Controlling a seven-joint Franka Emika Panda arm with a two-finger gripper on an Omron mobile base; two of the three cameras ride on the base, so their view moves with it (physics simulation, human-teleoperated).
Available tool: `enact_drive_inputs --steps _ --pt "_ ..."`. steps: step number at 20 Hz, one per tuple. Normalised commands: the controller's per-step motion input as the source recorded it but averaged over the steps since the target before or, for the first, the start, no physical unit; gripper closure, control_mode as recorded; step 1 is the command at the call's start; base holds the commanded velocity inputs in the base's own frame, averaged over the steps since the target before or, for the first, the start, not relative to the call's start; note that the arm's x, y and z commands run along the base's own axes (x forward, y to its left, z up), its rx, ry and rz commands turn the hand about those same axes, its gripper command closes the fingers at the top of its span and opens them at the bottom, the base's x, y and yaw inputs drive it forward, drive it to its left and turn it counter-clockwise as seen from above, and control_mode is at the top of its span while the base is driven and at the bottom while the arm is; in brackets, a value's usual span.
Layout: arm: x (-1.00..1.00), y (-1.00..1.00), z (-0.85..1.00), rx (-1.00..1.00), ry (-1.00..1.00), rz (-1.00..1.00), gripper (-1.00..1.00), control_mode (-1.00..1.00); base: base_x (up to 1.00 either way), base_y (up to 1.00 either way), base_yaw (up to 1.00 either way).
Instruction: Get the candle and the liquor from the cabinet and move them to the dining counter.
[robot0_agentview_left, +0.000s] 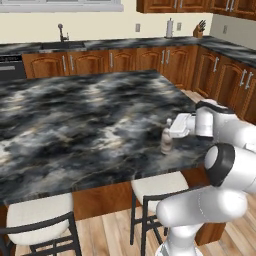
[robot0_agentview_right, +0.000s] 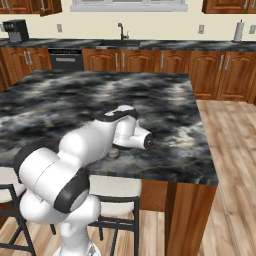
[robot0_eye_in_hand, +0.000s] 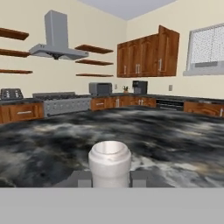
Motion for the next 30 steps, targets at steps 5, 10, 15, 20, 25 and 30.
enact_drive_inputs --steps 5,10,15,20,25,30 --pt "0.38 0.0 0.0 0.0 0.0 0.0 1.0 -1.0 0.0 0.0 0.0" --pt "0.55 0.0 0.0 0.0 0.0 0.0 1.0 -1.0 0.0 0.0 0.0" --pt "0.47 0.0 0.0 0.0 0.0 0.0 1.0 -1.0 0.0 0.0 0.0" --pt "0.39 0.0 -0.13 0.0 0.0 0.0 1.0 -1.0 0.0 0.0 0.0" --pt "0.13 0.0 -0.52 0.0 0.0 0.0 1.0 -1.0 0.0 0.0 0.0" --pt "0.11 0.0 -0.39 0.0 0.0 0.01 1.0 -1.0 0.0 0.0 0.0"
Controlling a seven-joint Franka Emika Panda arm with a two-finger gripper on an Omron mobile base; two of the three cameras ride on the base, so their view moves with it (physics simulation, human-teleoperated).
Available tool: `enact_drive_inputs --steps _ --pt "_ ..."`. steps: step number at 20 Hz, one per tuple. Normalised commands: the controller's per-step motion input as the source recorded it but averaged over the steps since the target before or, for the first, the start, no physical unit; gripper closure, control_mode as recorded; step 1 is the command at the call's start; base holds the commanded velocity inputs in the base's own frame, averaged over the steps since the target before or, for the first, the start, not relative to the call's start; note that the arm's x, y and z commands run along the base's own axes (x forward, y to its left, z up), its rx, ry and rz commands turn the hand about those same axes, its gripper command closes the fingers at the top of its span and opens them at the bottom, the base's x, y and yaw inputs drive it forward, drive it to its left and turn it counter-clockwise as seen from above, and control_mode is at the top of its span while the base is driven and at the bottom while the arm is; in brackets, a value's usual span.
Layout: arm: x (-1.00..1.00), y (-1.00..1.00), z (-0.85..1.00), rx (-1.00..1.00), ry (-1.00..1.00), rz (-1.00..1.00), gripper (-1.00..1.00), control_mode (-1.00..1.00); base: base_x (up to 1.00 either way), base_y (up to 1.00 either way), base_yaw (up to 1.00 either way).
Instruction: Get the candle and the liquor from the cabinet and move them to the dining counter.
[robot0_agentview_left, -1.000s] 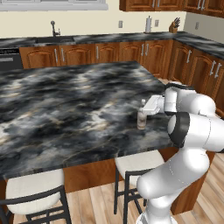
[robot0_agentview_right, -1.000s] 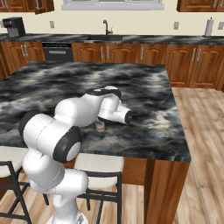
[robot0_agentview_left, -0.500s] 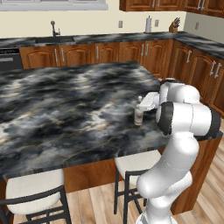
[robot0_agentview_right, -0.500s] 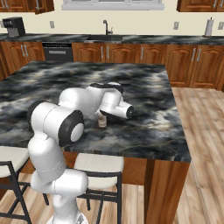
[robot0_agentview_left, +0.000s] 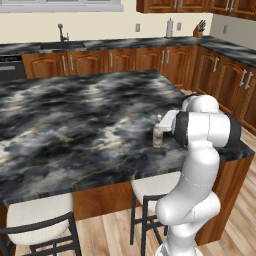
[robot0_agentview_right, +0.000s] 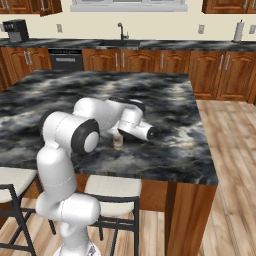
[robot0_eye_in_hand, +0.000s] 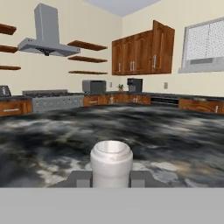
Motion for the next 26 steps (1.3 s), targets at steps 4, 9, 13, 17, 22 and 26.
enact_drive_inputs --steps 4,9,13,17,22,26 --pt "0.11 0.0 -0.1 0.0 0.0 0.0 1.0 -1.0 0.0 0.0 0.0" --pt "0.01 0.0 0.0 0.0 0.0 0.0 1.0 -1.0 0.0 0.0 0.0" --pt "0.0 0.0 0.0 0.0 0.0 0.0 1.0 -1.0 0.0 0.0 0.0" --pt "0.0 0.0 0.0 0.0 0.0 0.0 -1.0 -1.0 0.0 0.0 0.0" --pt "0.0 0.0 0.0 0.0 0.0 0.0 -1.0 -1.0 0.0 0.0 0.0" --pt "0.0 0.0 0.0 0.0 0.0 0.0 -1.0 -1.0 0.0 0.0 0.0"
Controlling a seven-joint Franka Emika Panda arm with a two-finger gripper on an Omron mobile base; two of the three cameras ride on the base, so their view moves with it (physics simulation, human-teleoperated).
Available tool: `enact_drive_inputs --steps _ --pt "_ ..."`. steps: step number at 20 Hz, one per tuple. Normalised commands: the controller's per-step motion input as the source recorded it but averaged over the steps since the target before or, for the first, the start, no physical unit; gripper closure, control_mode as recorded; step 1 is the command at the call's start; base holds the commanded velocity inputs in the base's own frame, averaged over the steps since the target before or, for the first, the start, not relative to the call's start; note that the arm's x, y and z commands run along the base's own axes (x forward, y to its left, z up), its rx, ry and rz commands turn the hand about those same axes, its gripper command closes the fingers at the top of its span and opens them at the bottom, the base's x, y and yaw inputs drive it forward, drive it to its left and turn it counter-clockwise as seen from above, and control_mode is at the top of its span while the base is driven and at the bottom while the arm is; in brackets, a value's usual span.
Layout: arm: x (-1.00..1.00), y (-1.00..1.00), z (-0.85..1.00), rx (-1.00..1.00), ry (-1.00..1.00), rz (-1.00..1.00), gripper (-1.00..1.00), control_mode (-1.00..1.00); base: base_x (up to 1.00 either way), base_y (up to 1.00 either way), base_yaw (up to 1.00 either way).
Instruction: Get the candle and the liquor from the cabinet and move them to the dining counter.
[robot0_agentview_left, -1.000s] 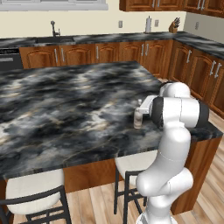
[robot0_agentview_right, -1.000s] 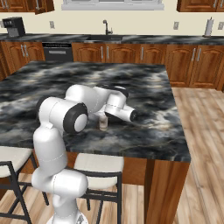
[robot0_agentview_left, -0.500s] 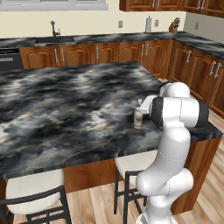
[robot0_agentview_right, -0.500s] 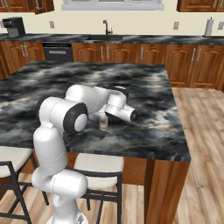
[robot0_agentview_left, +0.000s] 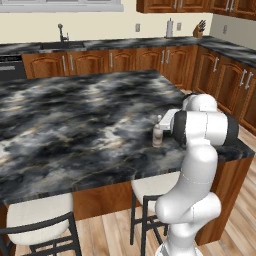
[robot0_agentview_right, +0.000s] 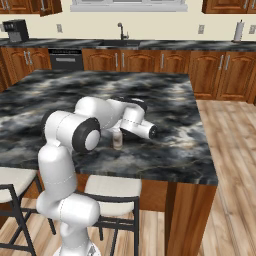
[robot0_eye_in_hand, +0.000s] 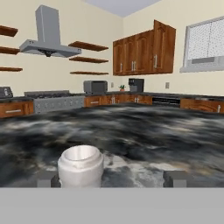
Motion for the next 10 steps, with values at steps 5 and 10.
enact_drive_inputs --steps 5,10 --pt "0.0 0.0 0.05 0.0 0.0 0.0 -1.0 -1.0 0.0 0.0 0.0" --pt "0.0 0.07 0.59 0.0 0.0 0.0 -1.0 -1.0 0.0 0.0 0.0"
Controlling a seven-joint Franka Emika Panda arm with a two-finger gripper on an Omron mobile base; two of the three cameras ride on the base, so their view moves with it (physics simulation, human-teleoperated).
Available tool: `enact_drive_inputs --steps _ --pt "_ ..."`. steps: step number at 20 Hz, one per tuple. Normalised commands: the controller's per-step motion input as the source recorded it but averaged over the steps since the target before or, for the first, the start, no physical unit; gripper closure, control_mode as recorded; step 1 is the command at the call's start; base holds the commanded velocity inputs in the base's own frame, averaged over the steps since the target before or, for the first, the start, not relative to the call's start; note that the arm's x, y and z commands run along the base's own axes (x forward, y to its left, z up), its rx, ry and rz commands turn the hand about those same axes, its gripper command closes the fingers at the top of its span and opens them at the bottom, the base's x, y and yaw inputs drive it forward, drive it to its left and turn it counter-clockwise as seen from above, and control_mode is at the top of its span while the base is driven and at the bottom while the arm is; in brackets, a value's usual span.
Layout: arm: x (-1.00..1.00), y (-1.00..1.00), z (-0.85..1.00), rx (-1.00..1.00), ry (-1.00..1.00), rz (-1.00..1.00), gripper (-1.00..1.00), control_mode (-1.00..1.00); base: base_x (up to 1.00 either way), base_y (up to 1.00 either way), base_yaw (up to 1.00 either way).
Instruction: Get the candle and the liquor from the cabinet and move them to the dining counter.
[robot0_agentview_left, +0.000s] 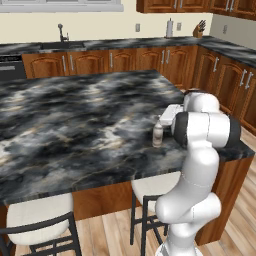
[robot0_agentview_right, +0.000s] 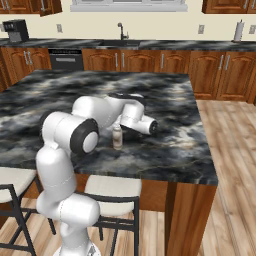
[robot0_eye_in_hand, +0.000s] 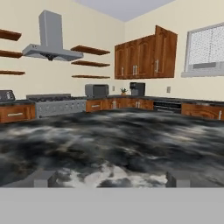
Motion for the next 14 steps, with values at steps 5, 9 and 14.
enact_drive_inputs --steps 5,9,14 --pt "0.0 0.09 0.87 0.0 0.0 0.0 -1.0 -1.0 0.0 0.0 0.0" --pt "-0.24 0.0 0.92 -0.01 0.0 0.0 -1.0 -1.0 0.0 0.0 0.0" --pt "-0.84 0.04 0.84 -0.09 0.06 -0.08 -1.0 -1.0 0.0 0.0 0.0"
